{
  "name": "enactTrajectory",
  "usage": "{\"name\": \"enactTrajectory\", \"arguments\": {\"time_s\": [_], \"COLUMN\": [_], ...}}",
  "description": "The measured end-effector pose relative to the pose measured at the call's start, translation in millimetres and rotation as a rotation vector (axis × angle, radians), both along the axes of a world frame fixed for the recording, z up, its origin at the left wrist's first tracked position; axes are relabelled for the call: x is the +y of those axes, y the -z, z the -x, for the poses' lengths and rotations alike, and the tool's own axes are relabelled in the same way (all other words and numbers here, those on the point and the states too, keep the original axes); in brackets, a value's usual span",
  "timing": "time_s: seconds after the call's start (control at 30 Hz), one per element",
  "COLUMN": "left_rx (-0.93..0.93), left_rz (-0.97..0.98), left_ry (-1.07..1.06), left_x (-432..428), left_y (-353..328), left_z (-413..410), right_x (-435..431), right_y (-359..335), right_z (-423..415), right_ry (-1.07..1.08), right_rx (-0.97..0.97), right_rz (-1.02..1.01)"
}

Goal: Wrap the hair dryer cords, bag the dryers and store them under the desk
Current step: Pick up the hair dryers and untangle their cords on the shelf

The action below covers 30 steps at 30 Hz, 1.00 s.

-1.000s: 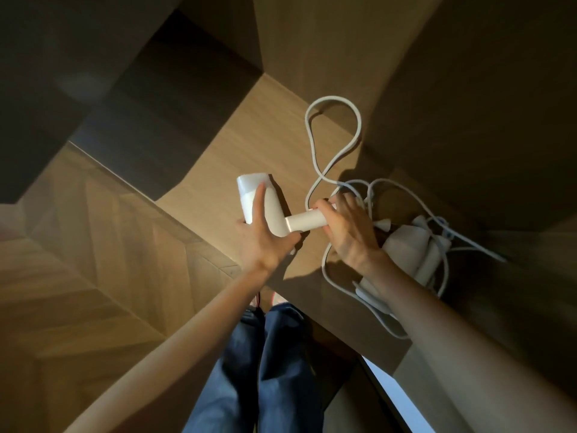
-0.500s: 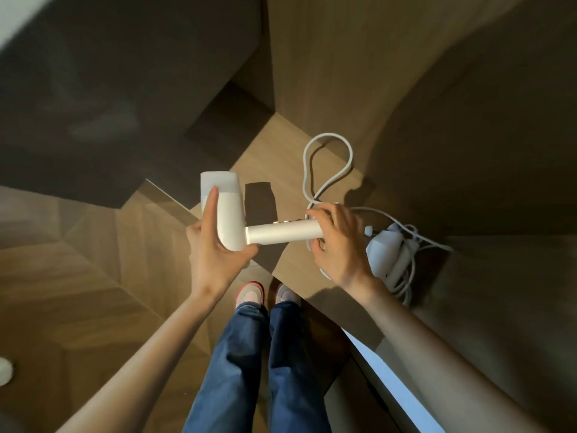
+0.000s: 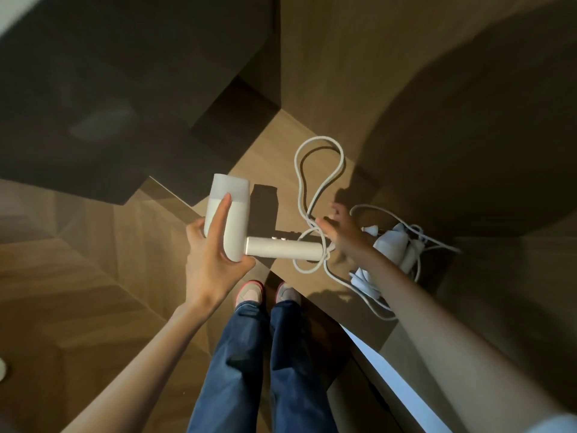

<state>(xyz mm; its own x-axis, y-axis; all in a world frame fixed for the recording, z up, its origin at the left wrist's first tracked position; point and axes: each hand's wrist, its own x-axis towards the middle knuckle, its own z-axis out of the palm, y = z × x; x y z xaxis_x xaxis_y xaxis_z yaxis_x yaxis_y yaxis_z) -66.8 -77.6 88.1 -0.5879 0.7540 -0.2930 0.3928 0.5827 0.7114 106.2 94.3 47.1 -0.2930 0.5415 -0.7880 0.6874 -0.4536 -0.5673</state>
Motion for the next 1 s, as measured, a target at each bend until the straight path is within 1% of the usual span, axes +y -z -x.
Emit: {"name": "enactTrajectory", "arguments": {"time_s": [0.07,0.17,0.23,0.3,0.4,0.47,0.57,0.67,0.73,0.87,1.0], "left_rx": [0.008,0.041,0.040,0.034,0.032,0.025,0.022,0.006,-0.008,0.009,-0.013], "left_rz": [0.008,0.028,0.036,0.047,0.065,0.075,0.095,0.110,0.098,0.058,0.019], "left_ry": [0.014,0.038,0.043,0.038,0.050,0.062,0.067,0.047,0.047,0.073,0.091], "left_x": [4,10,13,15,16,16,17,19,20,18,17], "left_y": [12,34,47,59,73,79,82,78,74,57,23], "left_z": [-1,-1,-1,1,4,5,5,4,4,3,1], "right_x": [3,9,10,9,4,0,-4,-4,-4,-6,-11], "right_y": [20,57,81,101,117,121,124,123,116,88,47], "right_z": [3,11,16,18,20,22,23,25,25,20,14], "right_ry": [-0.040,-0.024,-0.096,-0.189,-0.260,-0.283,-0.402,-0.503,-0.519,-0.472,-0.300], "right_rx": [-0.028,-0.082,-0.174,-0.258,-0.286,-0.297,-0.326,-0.320,-0.305,-0.231,-0.004], "right_rz": [-0.107,-0.124,-0.140,-0.262,-0.486,-0.540,-0.568,-0.615,-0.627,-0.631,-0.534]}}
